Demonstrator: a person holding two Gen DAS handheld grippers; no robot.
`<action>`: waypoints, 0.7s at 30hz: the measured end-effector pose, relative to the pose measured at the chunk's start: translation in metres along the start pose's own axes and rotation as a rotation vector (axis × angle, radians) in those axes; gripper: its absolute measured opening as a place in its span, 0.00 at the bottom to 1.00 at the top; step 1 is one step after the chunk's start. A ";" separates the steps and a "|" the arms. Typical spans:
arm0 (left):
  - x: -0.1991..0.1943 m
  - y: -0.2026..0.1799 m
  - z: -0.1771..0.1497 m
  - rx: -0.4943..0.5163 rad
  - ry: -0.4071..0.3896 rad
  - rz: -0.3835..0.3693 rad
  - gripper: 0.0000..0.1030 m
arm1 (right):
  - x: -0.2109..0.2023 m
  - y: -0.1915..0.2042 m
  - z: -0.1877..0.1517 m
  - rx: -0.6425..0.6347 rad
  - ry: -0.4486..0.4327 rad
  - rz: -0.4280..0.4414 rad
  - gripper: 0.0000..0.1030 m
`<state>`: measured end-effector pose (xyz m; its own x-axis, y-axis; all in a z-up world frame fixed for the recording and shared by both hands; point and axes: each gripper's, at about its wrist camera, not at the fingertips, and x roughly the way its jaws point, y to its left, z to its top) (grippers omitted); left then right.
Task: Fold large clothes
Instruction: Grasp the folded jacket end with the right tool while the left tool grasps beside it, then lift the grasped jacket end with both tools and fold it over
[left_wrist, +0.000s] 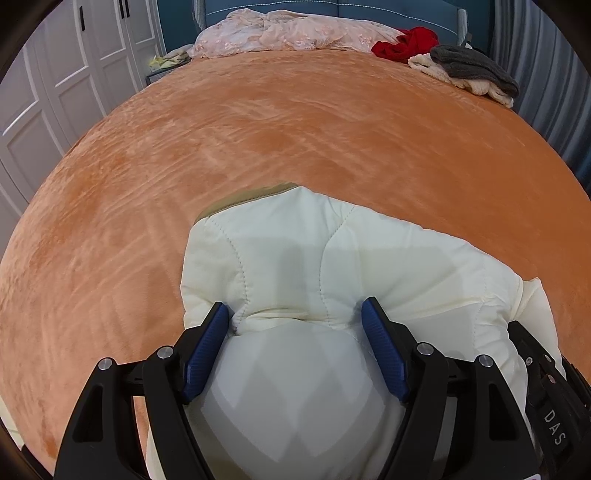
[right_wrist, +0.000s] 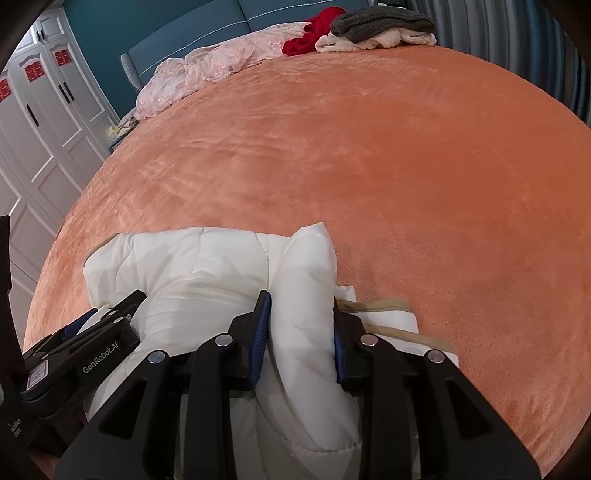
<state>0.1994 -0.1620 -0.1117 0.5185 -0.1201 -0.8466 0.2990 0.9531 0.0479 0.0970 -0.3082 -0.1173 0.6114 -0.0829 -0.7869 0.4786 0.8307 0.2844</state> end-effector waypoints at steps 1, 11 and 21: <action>0.000 0.000 0.000 0.000 -0.001 0.001 0.69 | 0.000 0.000 0.000 0.000 -0.001 0.000 0.27; -0.002 0.002 0.000 -0.011 -0.005 -0.006 0.70 | -0.002 -0.002 0.001 0.012 0.001 0.010 0.27; -0.073 0.065 -0.029 -0.112 0.044 -0.238 0.81 | -0.091 -0.050 -0.016 0.164 0.009 0.123 0.67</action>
<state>0.1575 -0.0836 -0.0619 0.4080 -0.3344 -0.8495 0.3164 0.9246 -0.2120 0.0072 -0.3335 -0.0692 0.6668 0.0192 -0.7450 0.4972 0.7331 0.4640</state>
